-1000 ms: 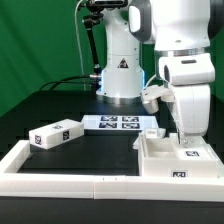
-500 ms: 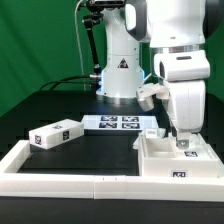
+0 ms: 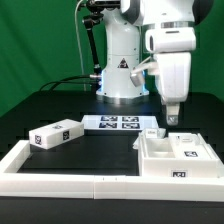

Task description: Assemble cabinet

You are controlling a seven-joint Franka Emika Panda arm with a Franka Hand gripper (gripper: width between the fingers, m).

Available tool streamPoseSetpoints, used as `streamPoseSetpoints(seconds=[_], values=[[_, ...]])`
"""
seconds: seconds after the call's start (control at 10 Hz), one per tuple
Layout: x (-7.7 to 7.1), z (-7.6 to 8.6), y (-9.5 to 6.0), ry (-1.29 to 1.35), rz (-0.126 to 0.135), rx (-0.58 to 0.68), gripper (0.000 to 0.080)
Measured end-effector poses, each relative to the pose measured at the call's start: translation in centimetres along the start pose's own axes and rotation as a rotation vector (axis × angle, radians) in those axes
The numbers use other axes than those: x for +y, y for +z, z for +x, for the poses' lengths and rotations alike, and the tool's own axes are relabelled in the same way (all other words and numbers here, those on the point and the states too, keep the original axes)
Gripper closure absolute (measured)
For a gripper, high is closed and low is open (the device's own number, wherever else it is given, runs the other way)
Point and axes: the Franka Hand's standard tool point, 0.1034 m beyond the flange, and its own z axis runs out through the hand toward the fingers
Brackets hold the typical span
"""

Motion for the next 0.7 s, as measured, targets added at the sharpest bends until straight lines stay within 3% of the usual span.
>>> streamPoseSetpoints(seconds=[0.2,0.3,0.4,0.7], values=[[-3.8,-0.5,0.0,0.111,-0.013,0.0,0.0002],[-4.8,-1.2,0.1,0.132,-0.018,0.0,0.0002],[-6.0,-1.8,0.8,0.126,-0.004,-0.001,0.0002],[-6.1,-2.3,1.1,0.126,0.002,-0.003,0.0002]])
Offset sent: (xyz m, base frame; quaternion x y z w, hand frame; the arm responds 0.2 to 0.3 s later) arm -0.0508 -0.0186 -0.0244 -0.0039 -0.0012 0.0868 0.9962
